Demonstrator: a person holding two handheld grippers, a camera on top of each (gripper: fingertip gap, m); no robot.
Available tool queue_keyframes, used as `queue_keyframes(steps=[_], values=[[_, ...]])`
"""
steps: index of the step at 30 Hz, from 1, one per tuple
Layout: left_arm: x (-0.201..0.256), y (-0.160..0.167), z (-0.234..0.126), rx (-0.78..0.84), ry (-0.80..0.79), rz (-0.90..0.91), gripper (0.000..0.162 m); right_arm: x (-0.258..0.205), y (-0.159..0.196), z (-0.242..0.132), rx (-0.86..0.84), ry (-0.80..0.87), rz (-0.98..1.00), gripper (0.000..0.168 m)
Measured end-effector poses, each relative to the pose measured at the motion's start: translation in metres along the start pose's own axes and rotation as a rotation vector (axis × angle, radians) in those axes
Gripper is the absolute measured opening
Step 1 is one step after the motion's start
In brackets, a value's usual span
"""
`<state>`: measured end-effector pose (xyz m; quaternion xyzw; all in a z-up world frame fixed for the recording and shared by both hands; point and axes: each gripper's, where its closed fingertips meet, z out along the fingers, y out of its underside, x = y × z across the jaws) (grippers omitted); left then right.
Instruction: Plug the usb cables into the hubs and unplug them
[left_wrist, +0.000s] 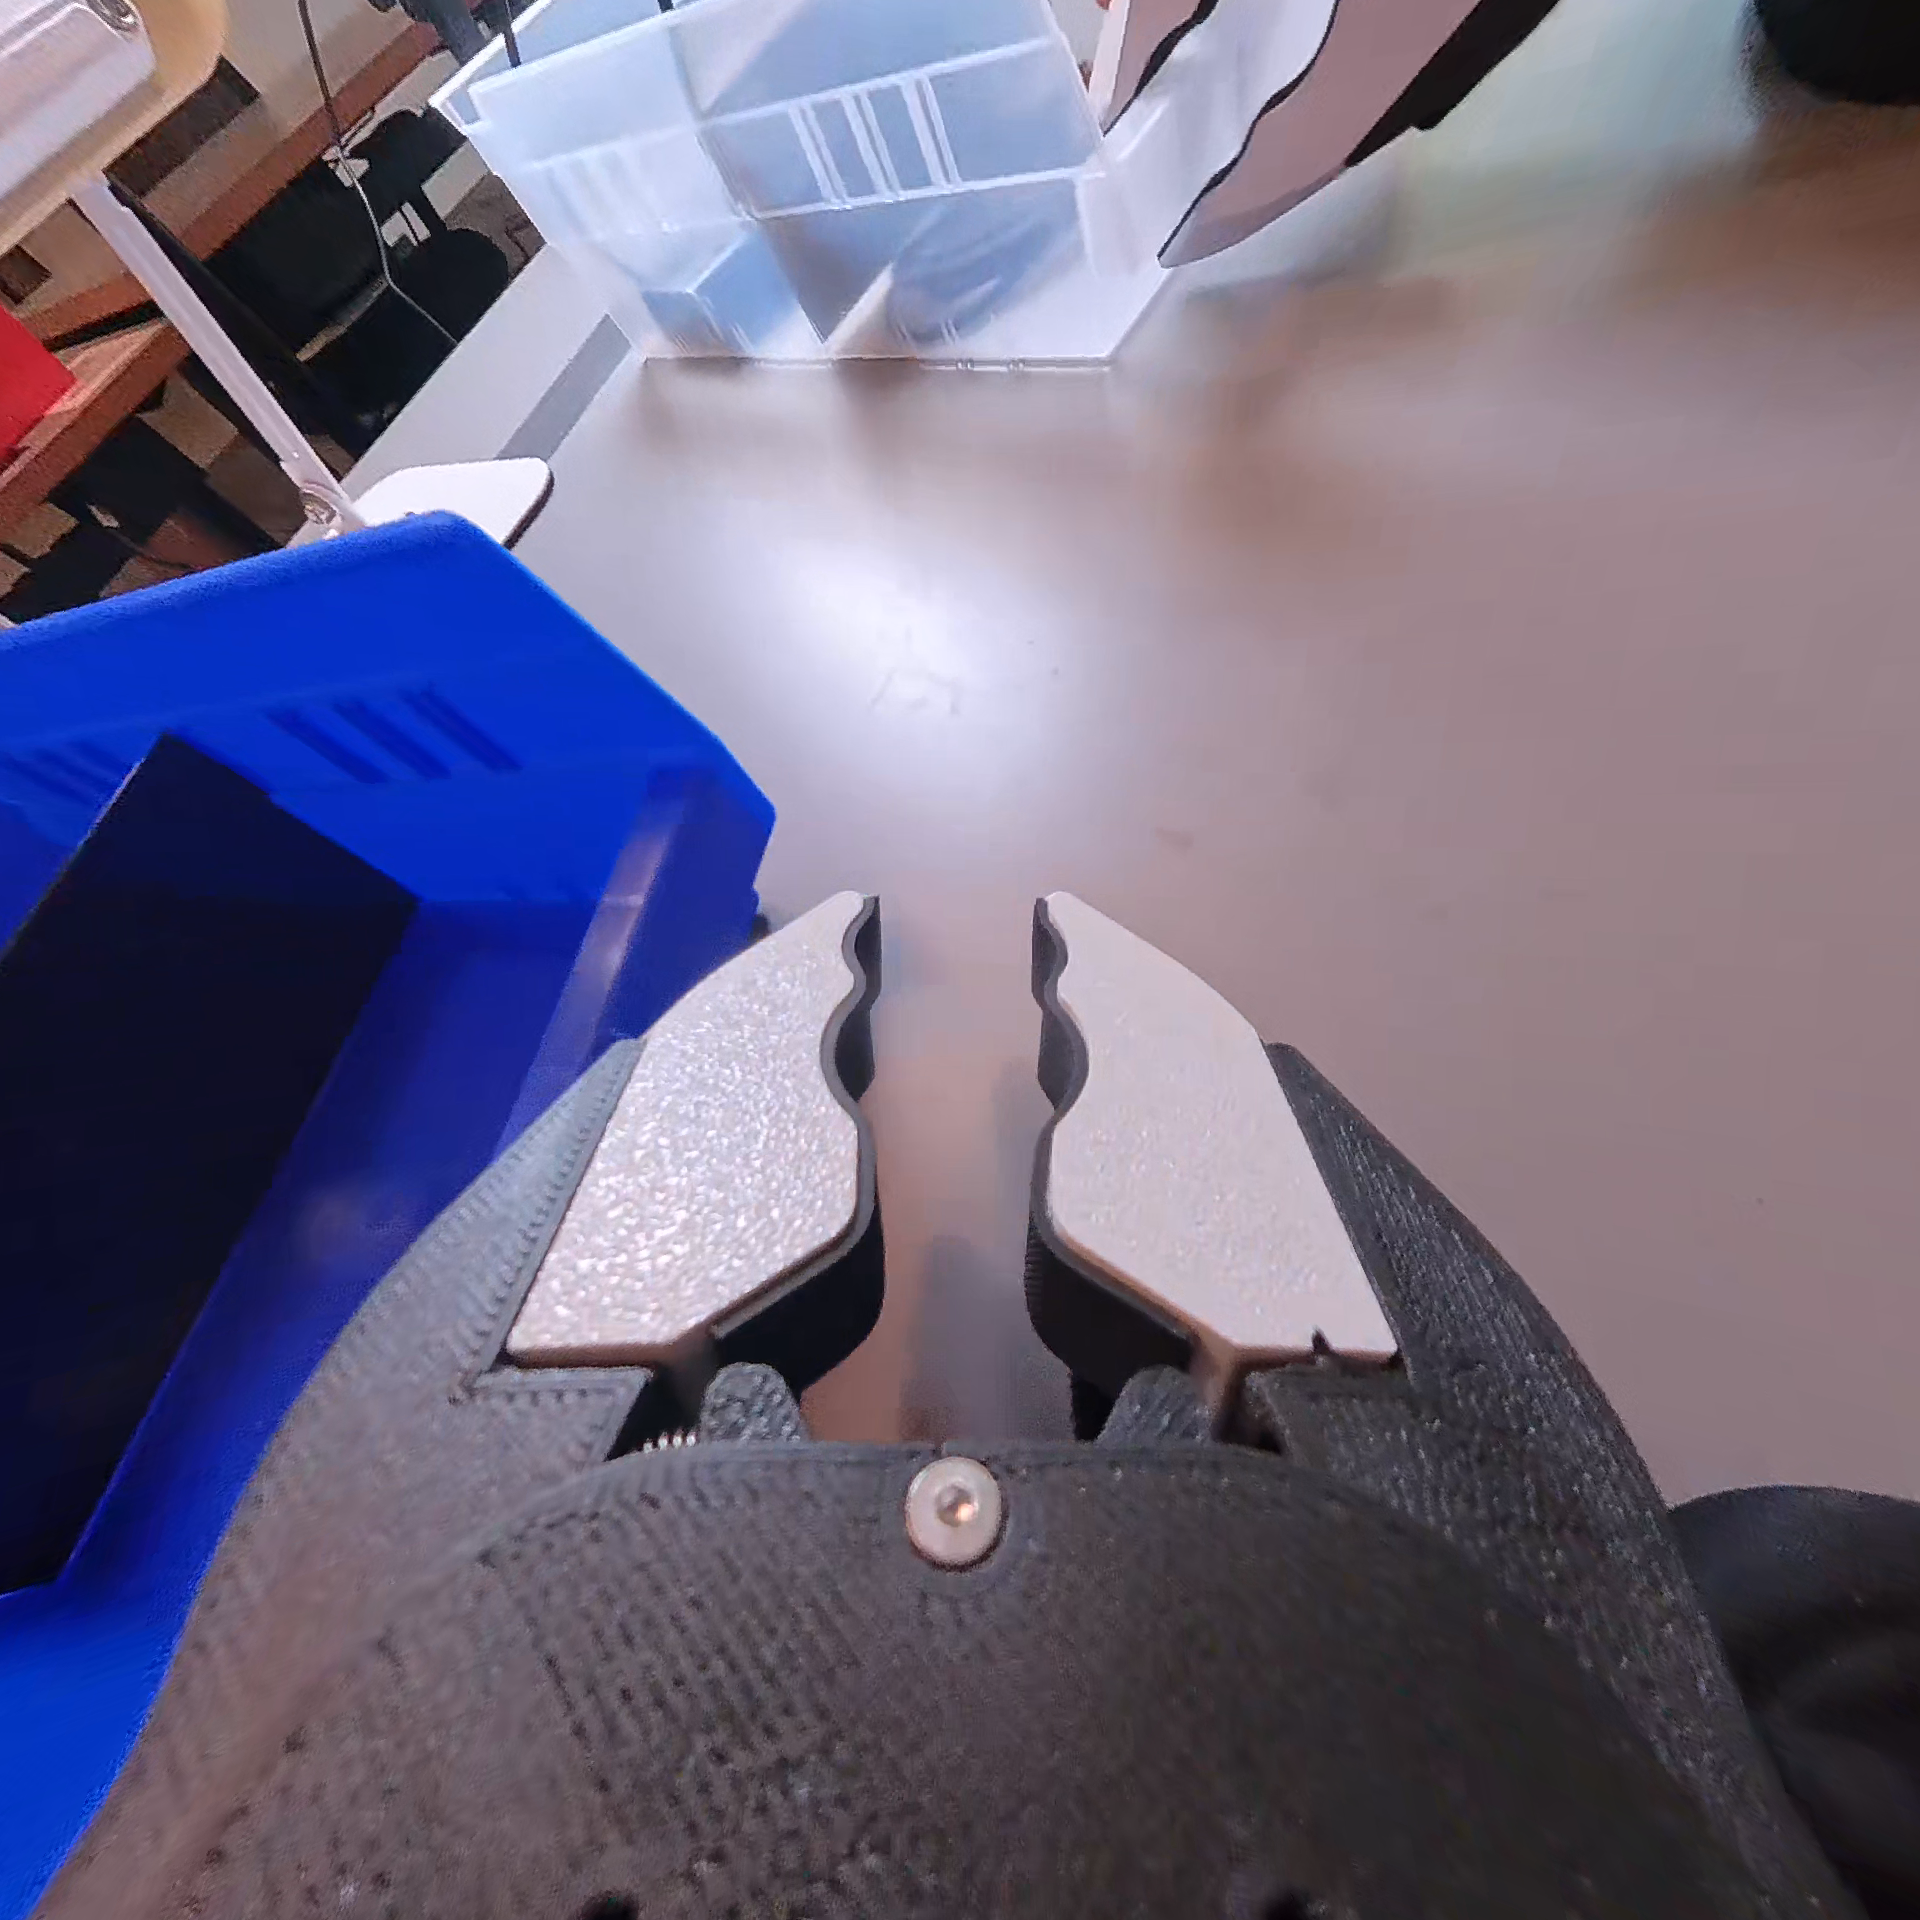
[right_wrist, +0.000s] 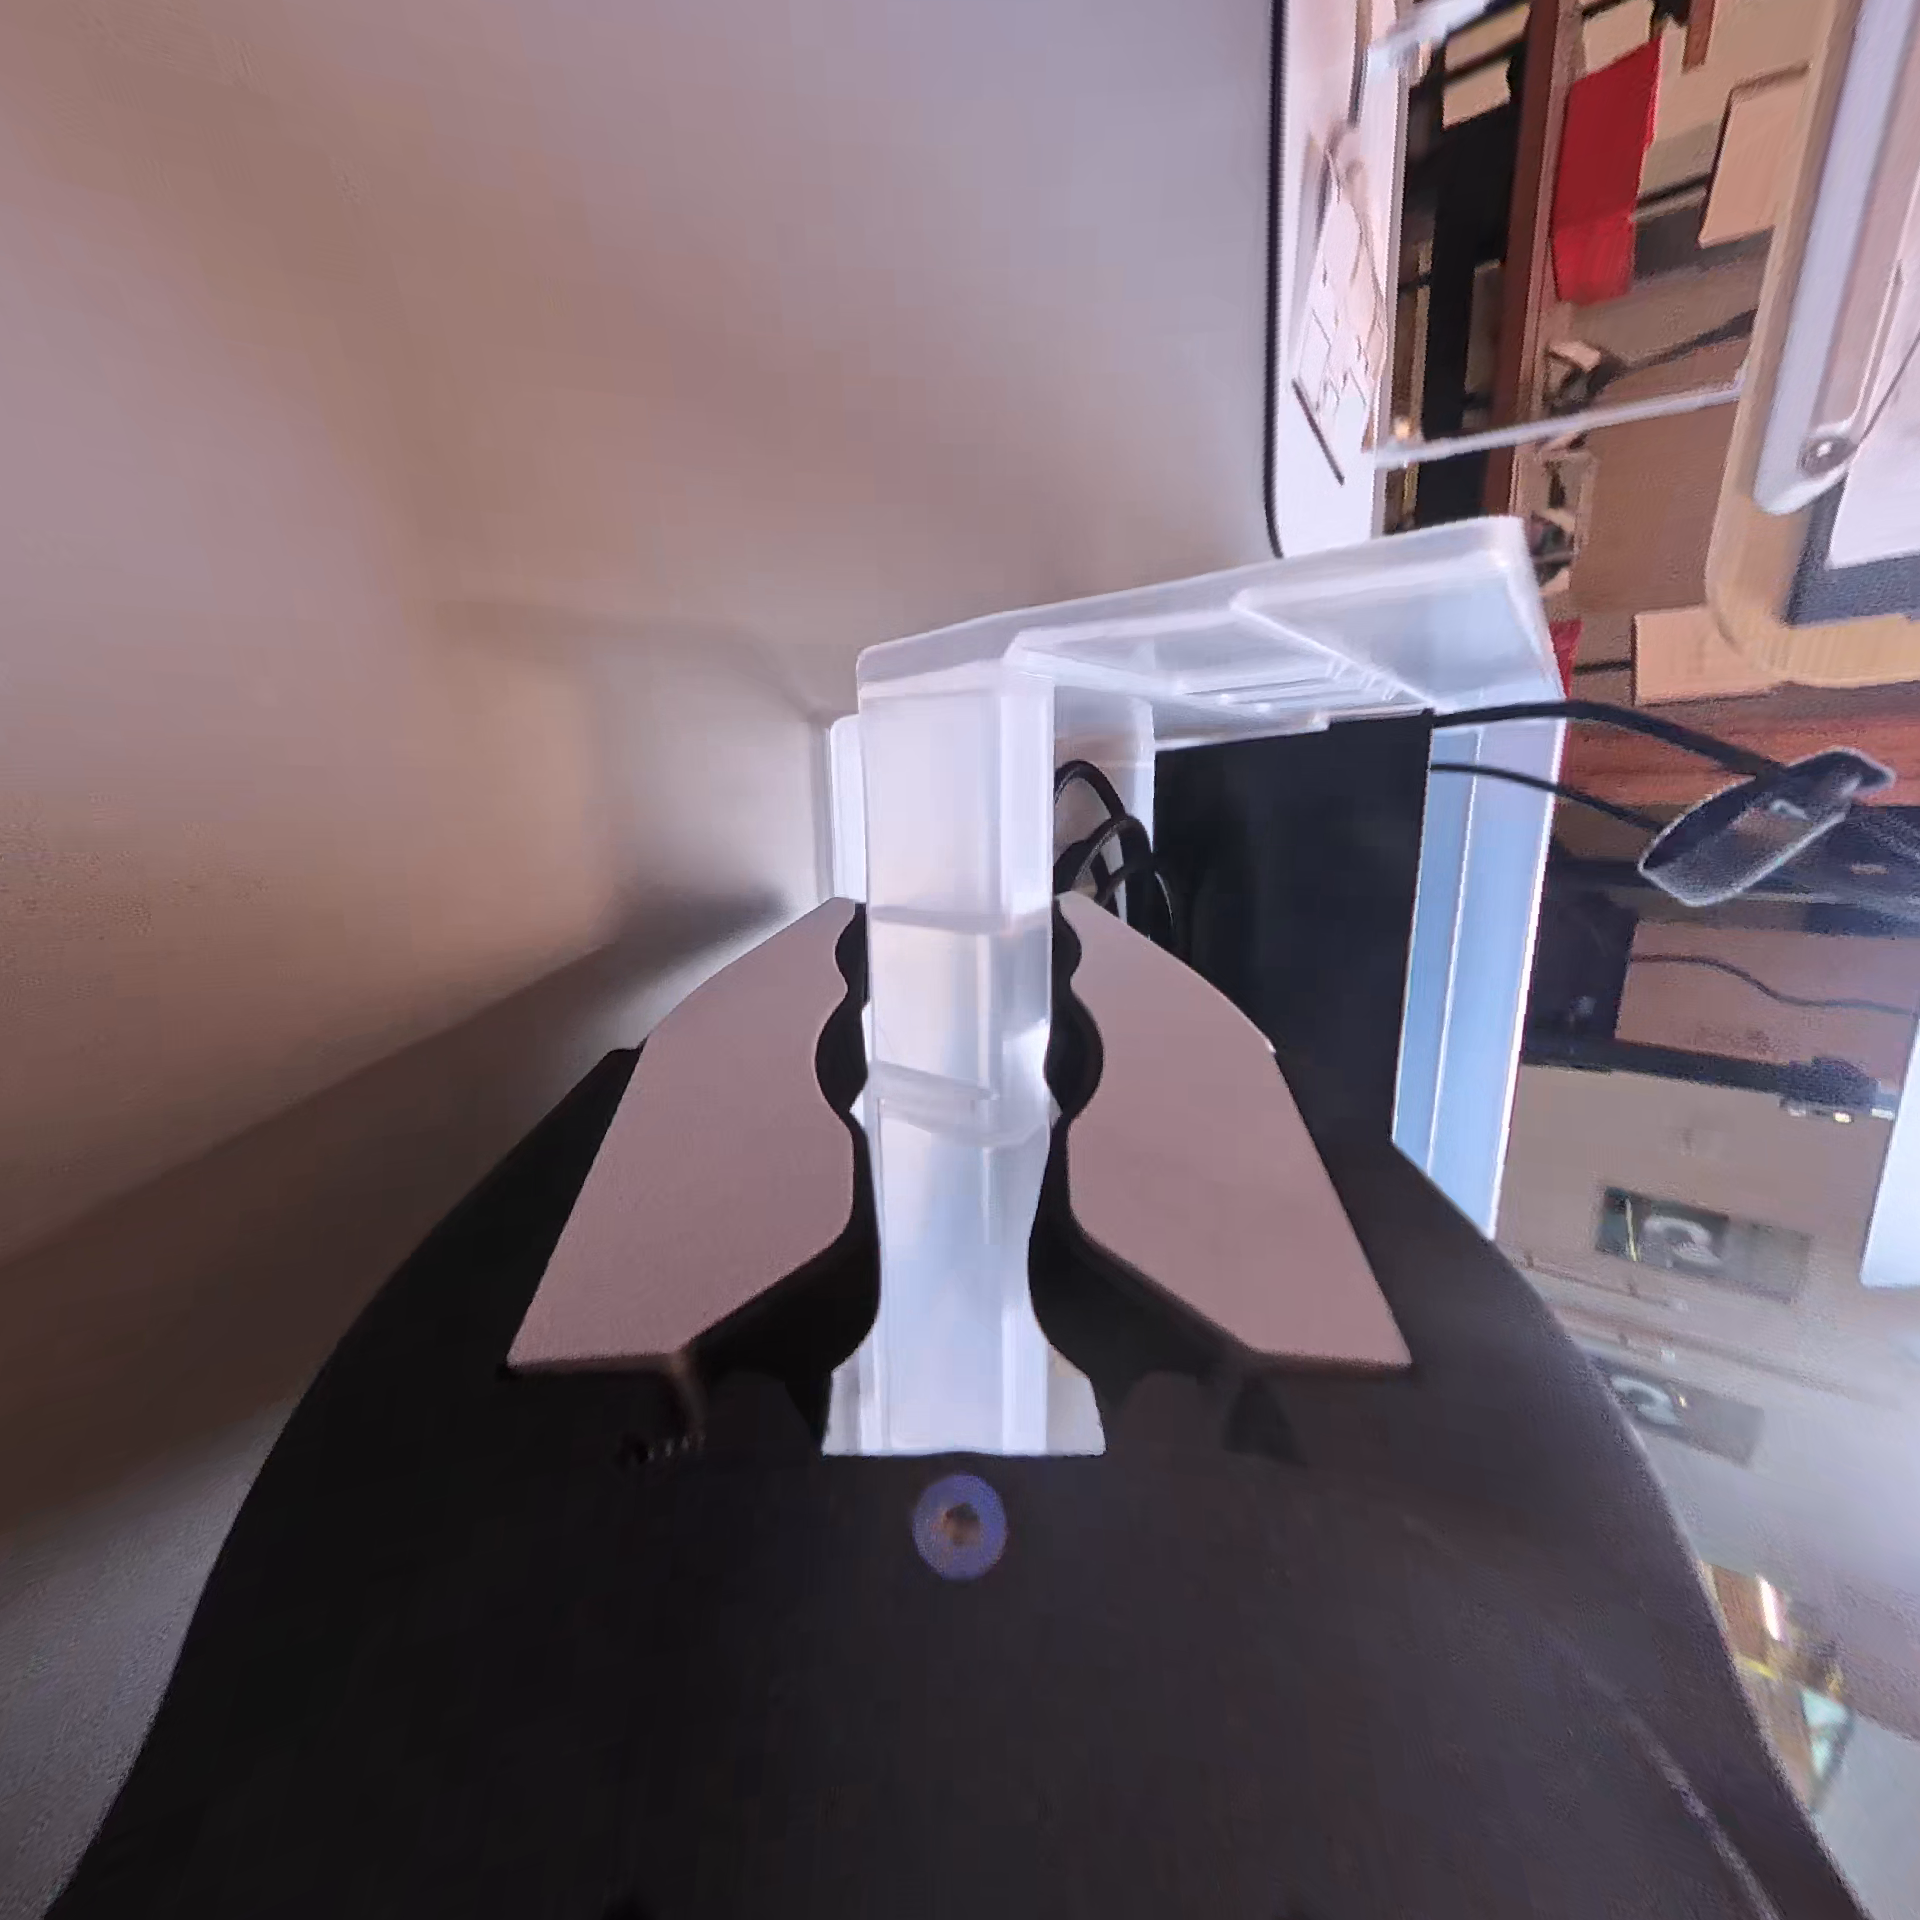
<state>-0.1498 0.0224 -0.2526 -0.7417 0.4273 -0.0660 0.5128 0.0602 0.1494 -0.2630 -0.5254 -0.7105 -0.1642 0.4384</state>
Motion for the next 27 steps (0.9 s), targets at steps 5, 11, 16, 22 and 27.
queue_keyframes(steps=[5,11,16,22,27], values=[[0.002,-0.003,0.001,0.014,0.007,-0.015,0.029,-0.031,-0.052,-0.024,0.086,-0.043,-0.069,0.032],[0.009,-0.029,-0.005,0.108,0.011,-0.059,0.033,-0.081,-0.115,-0.069,0.225,-0.054,-0.192,0.035],[-0.015,-0.03,-0.018,0.071,-0.153,0.028,0.034,-0.089,-0.146,-0.131,0.445,-0.157,0.034,0.043],[-0.066,0.023,-0.035,-0.232,-0.284,0.063,0.052,-0.007,-0.071,-0.188,0.481,0.045,0.576,0.038],[-0.087,0.065,-0.007,-0.487,-0.255,0.236,0.036,-0.016,-0.017,-0.156,0.332,-0.089,0.917,0.057]])
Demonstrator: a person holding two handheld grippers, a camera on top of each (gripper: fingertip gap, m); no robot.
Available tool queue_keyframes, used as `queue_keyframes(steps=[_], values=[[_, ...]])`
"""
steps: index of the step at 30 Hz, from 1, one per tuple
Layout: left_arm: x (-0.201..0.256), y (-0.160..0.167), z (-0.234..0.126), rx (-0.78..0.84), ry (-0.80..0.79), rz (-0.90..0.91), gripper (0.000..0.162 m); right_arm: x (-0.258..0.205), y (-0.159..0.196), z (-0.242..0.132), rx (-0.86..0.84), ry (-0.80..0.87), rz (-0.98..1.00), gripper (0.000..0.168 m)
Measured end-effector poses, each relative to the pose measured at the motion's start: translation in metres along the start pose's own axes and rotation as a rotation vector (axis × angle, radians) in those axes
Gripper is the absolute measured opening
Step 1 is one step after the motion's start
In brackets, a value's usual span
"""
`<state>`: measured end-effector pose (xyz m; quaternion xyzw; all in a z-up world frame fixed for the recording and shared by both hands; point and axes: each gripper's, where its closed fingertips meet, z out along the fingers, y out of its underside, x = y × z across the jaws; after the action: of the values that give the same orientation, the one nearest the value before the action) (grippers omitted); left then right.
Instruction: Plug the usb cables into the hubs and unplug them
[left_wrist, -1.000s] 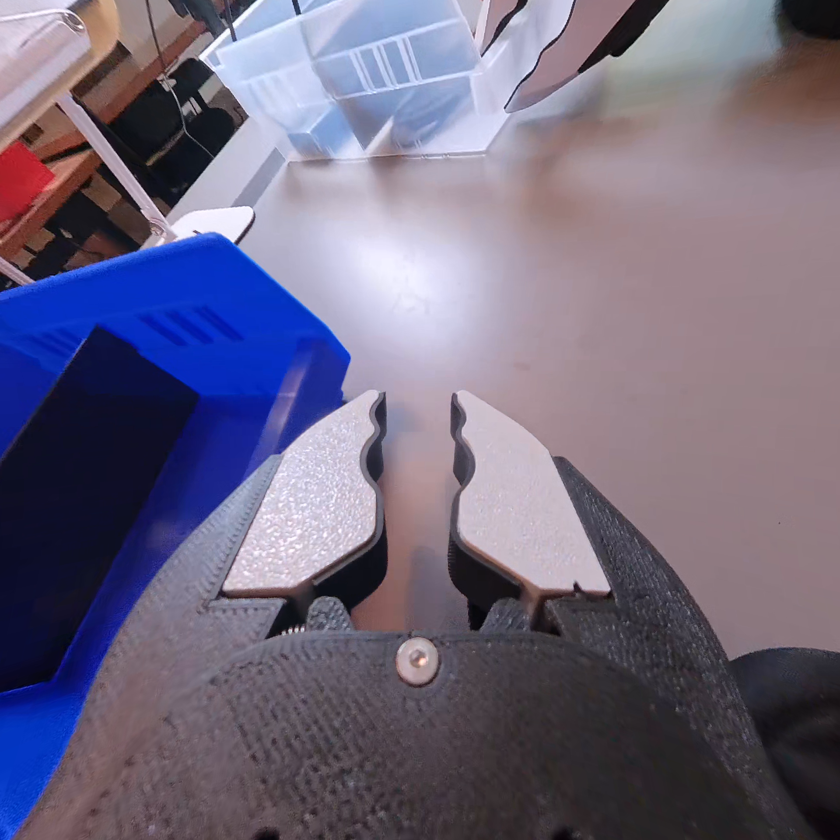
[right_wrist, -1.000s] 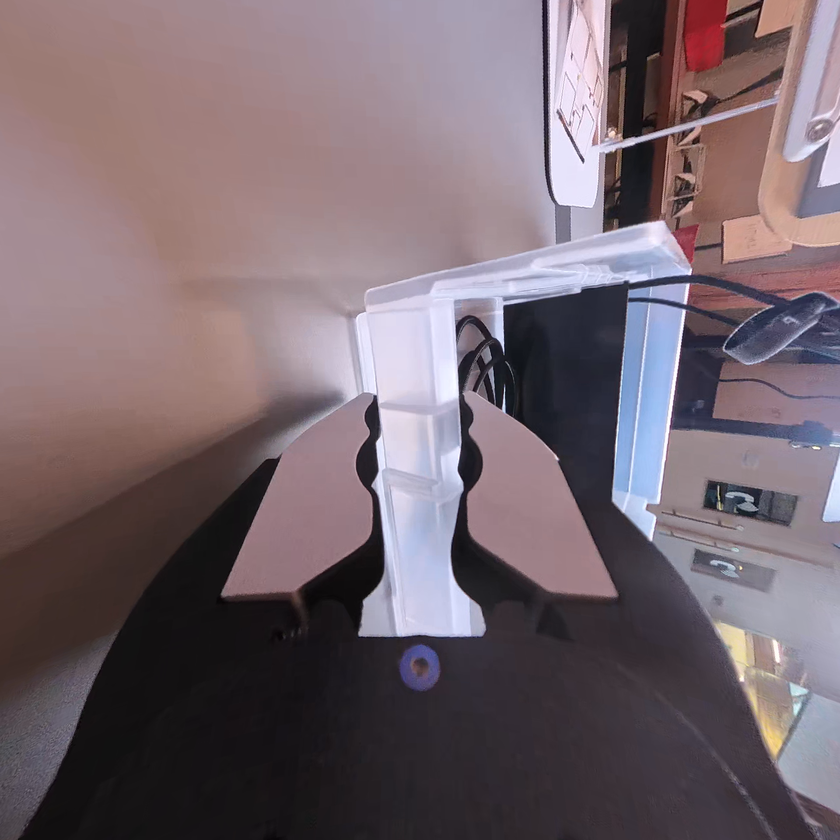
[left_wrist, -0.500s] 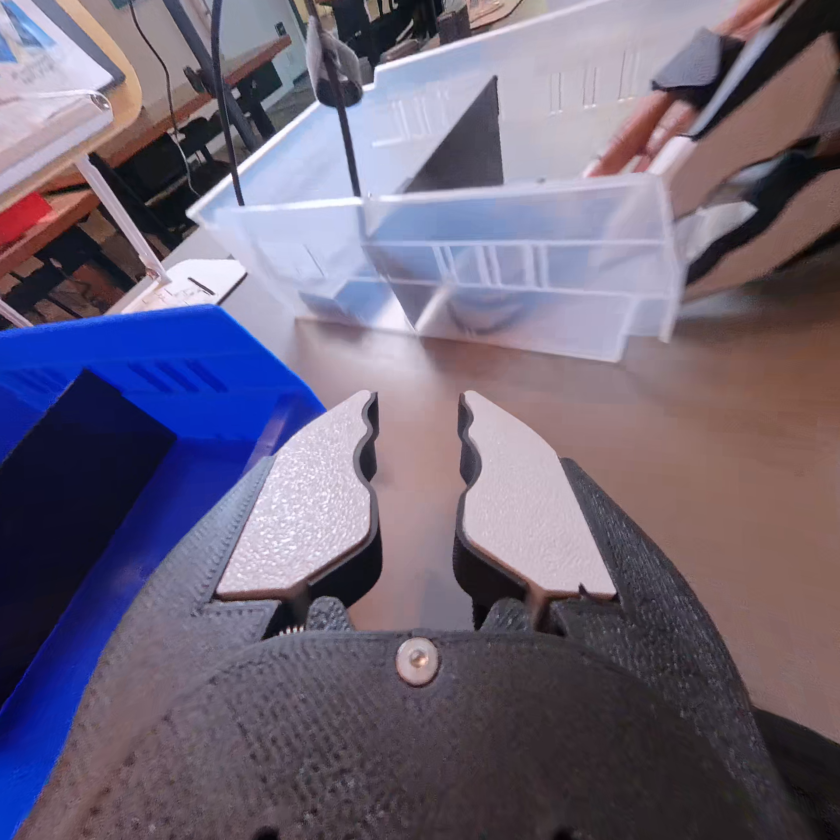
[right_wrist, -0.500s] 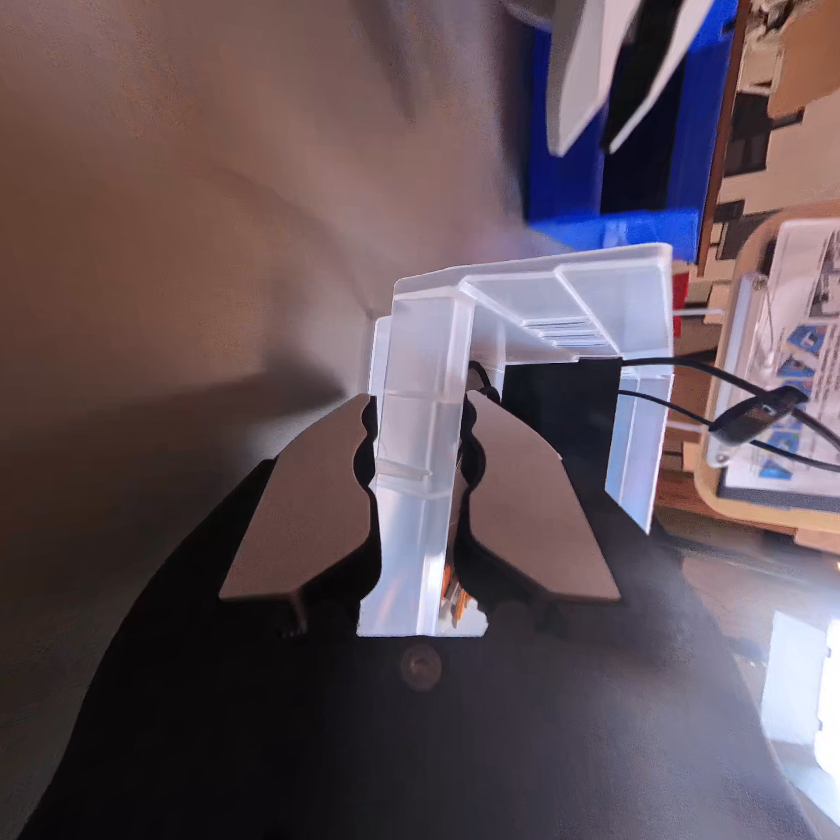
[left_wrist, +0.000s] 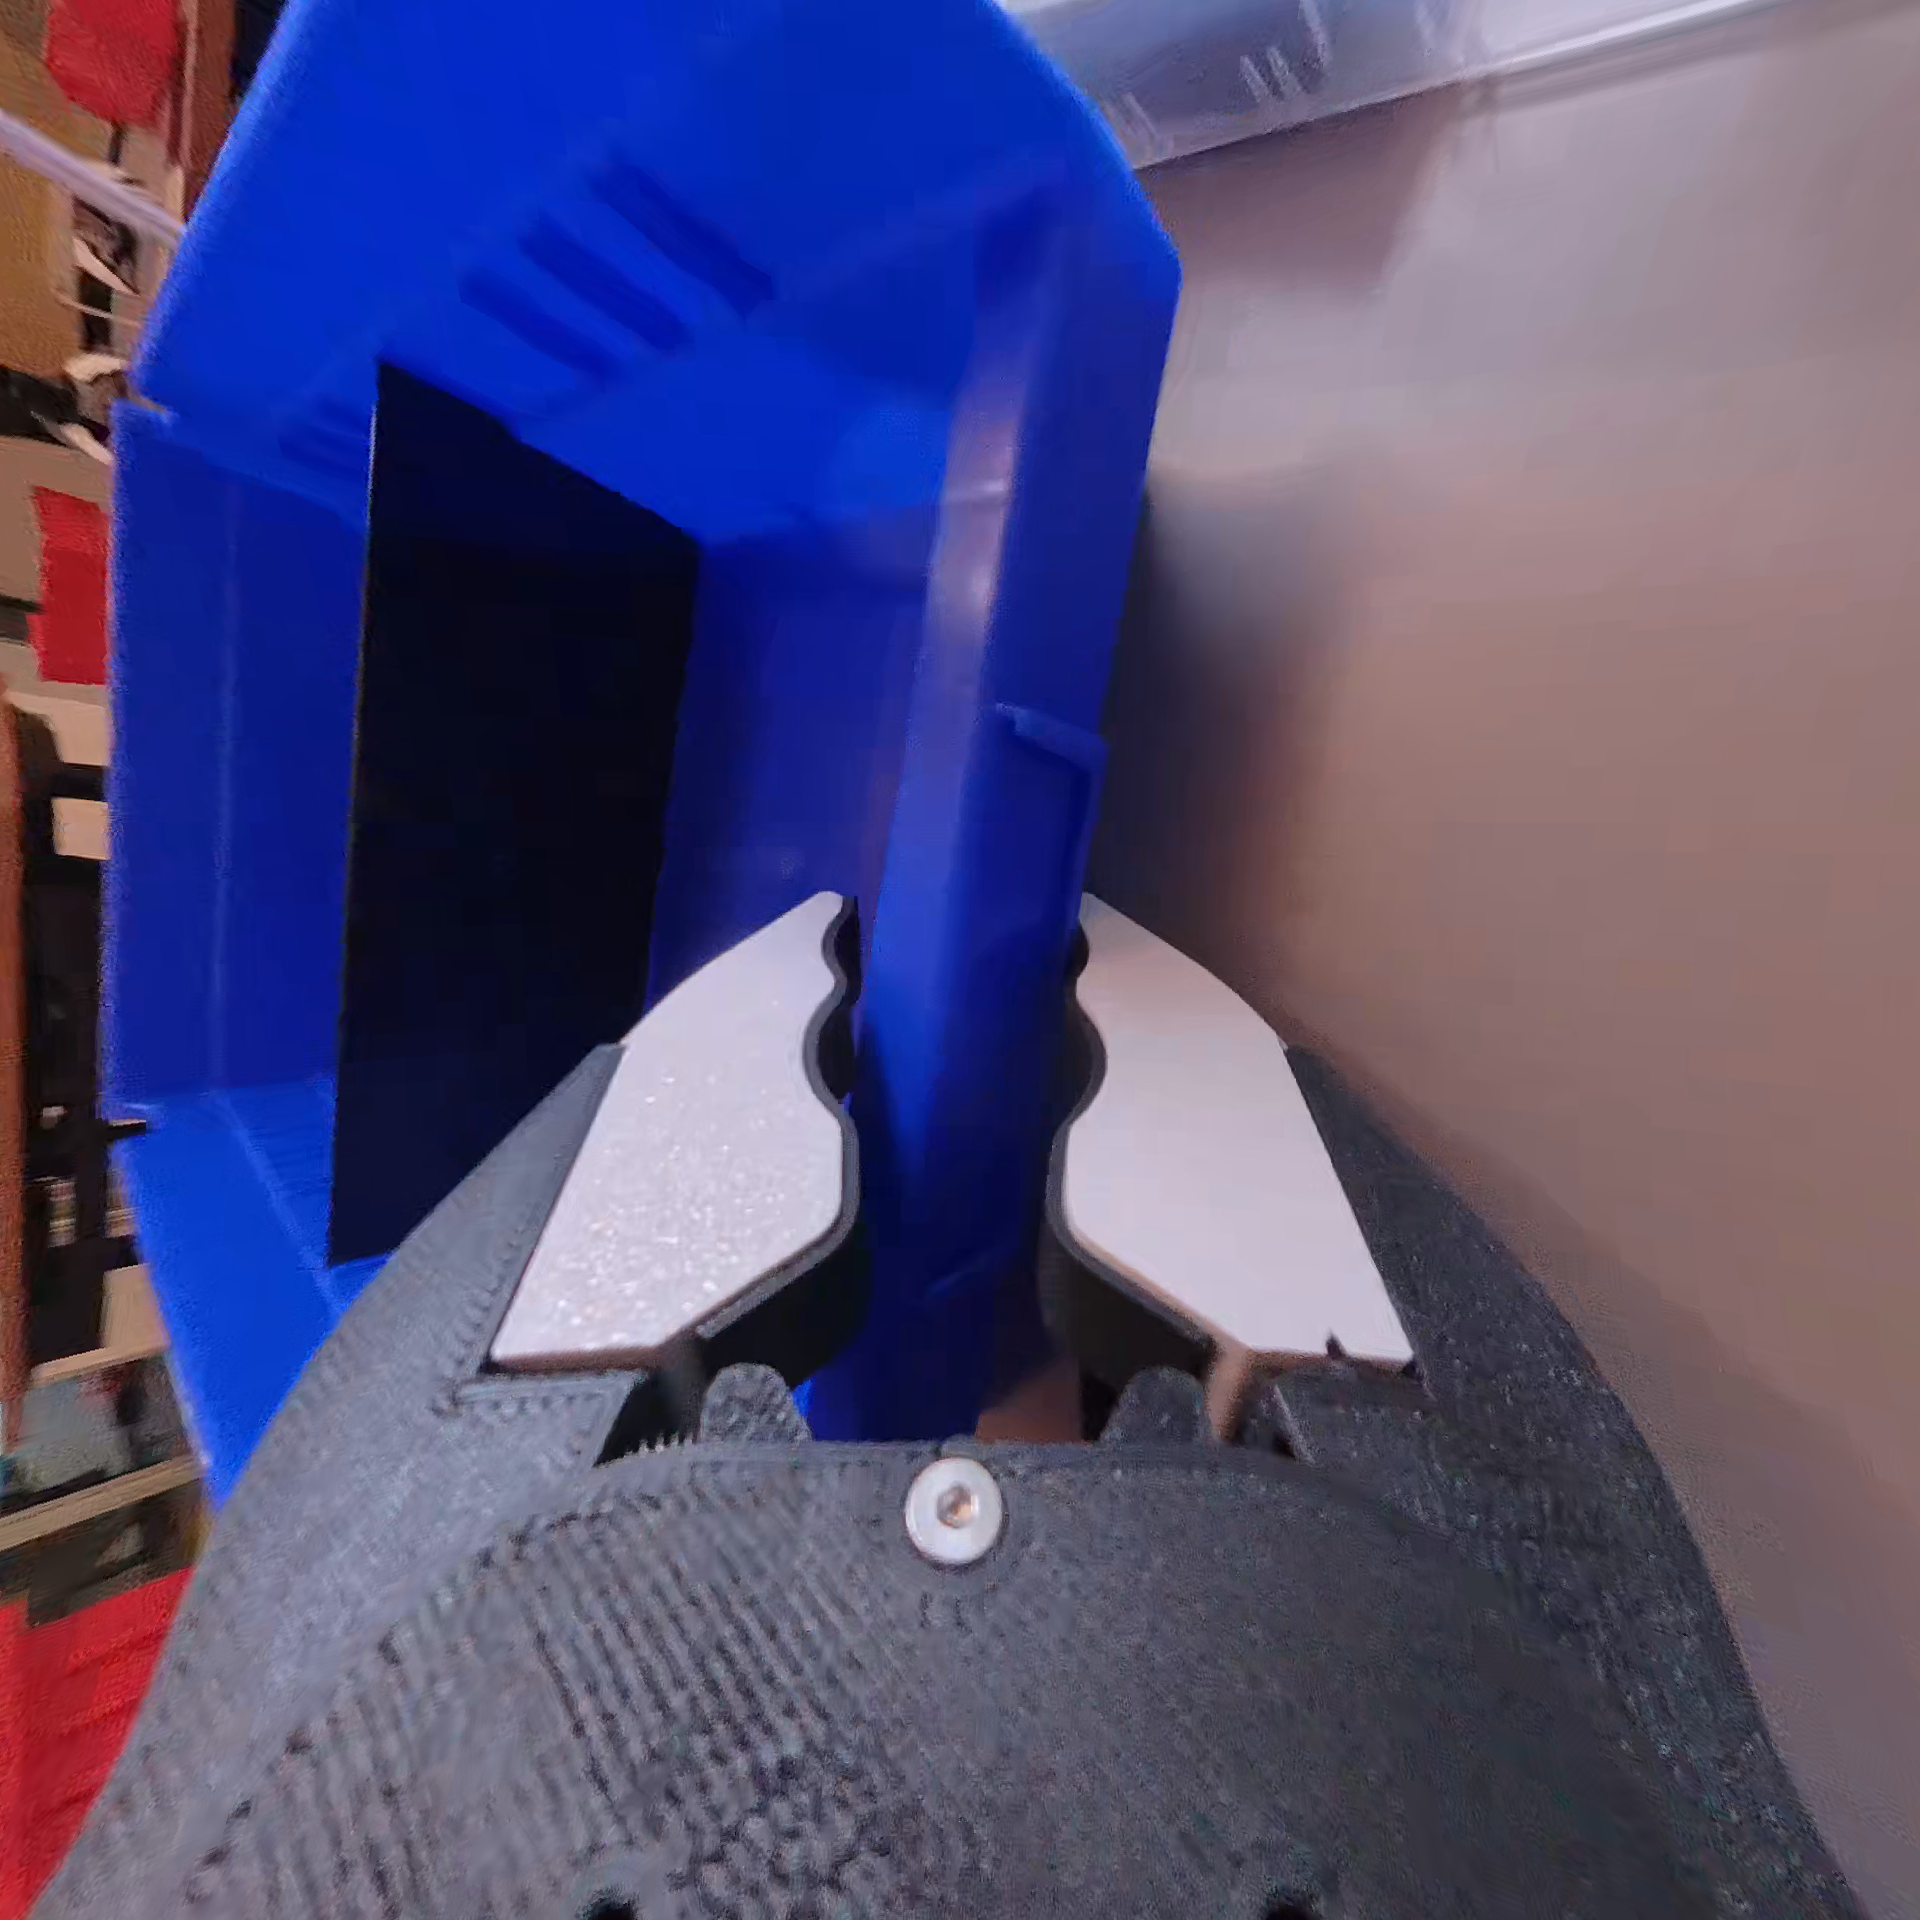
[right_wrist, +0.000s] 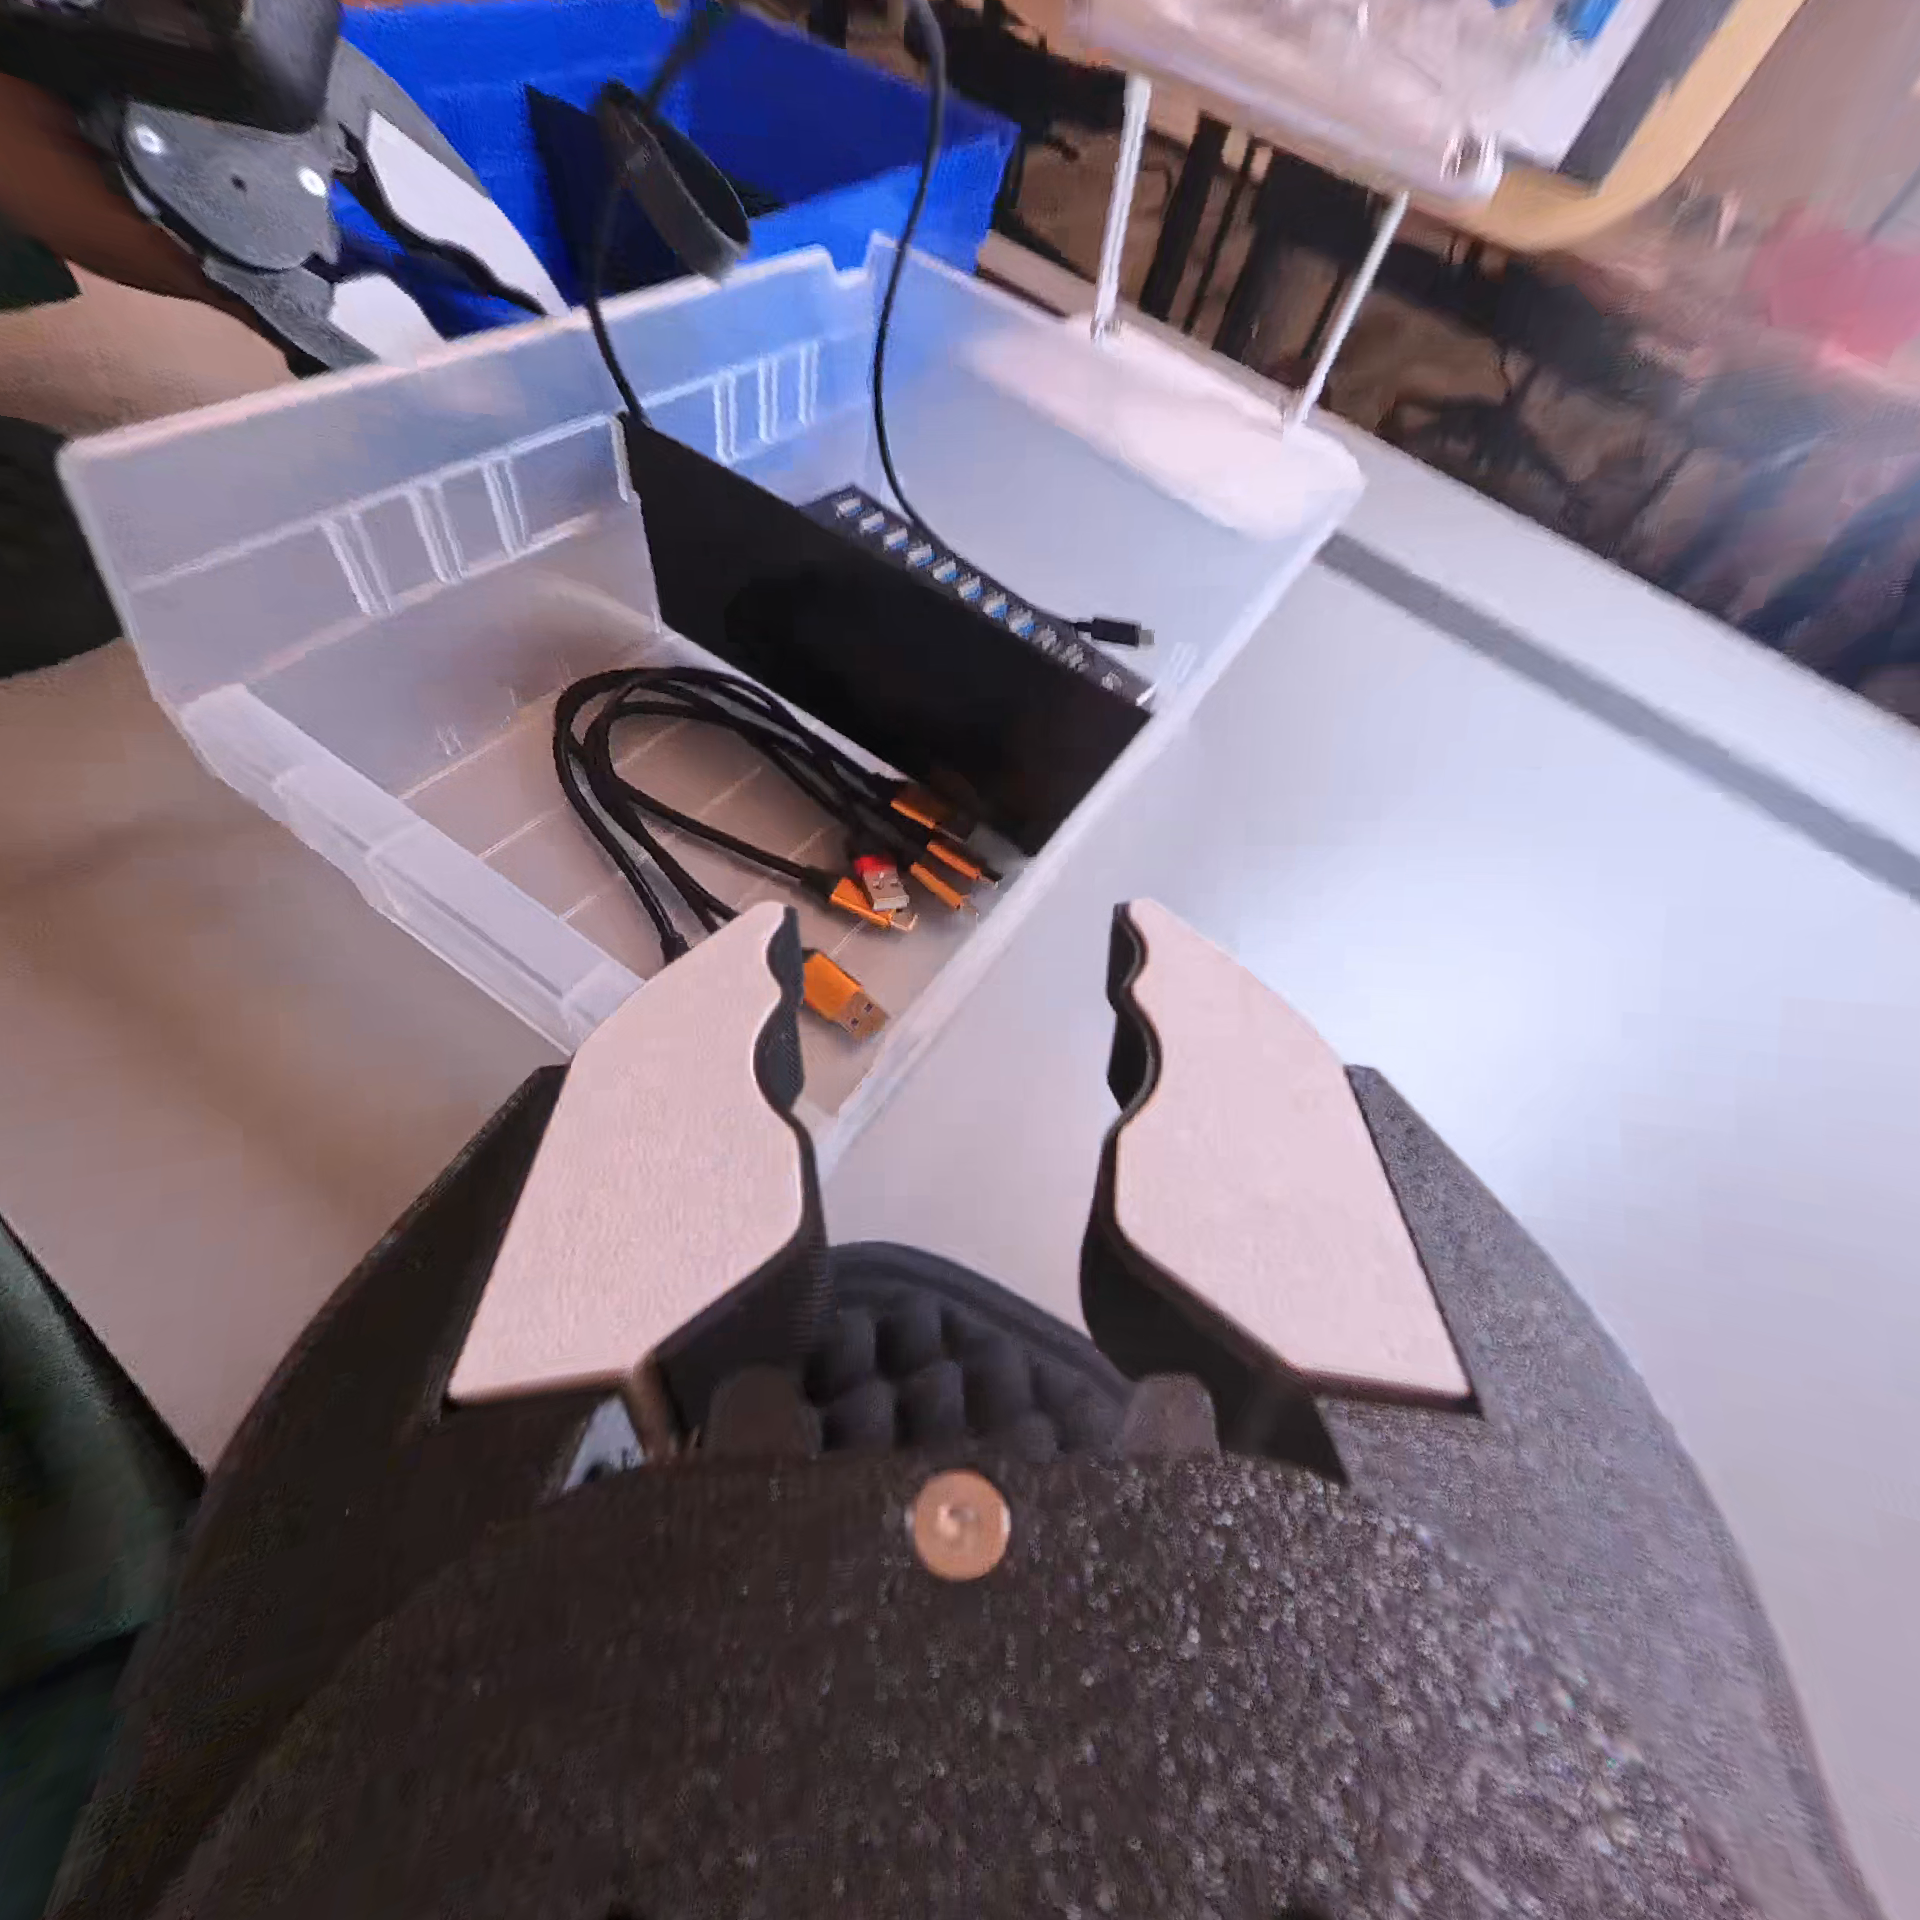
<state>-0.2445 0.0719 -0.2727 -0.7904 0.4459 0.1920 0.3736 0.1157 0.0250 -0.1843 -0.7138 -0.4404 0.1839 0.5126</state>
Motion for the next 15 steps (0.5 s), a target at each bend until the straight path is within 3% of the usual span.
queue_keyframes(steps=[2,7,12,15], values=[[-0.003,-0.007,0.007,-0.017,-0.009,0.048,0.035,0.004,0.012,0.01,-0.045,0.017,0.03,0.06],[-0.007,-0.018,0.019,-0.02,0.008,0.057,0.033,-0.008,0.017,0.024,-0.085,-0.038,0.121,0.044],[-0.001,-0.019,0.013,-0.023,0.017,0.06,0.032,-0.012,0.02,0.027,-0.138,0.059,0.02,0.05],[0.01,-0.021,0.003,-0.022,0.025,0.064,0.032,-0.009,0.023,0.026,-0.167,0.11,-0.047,0.04]])
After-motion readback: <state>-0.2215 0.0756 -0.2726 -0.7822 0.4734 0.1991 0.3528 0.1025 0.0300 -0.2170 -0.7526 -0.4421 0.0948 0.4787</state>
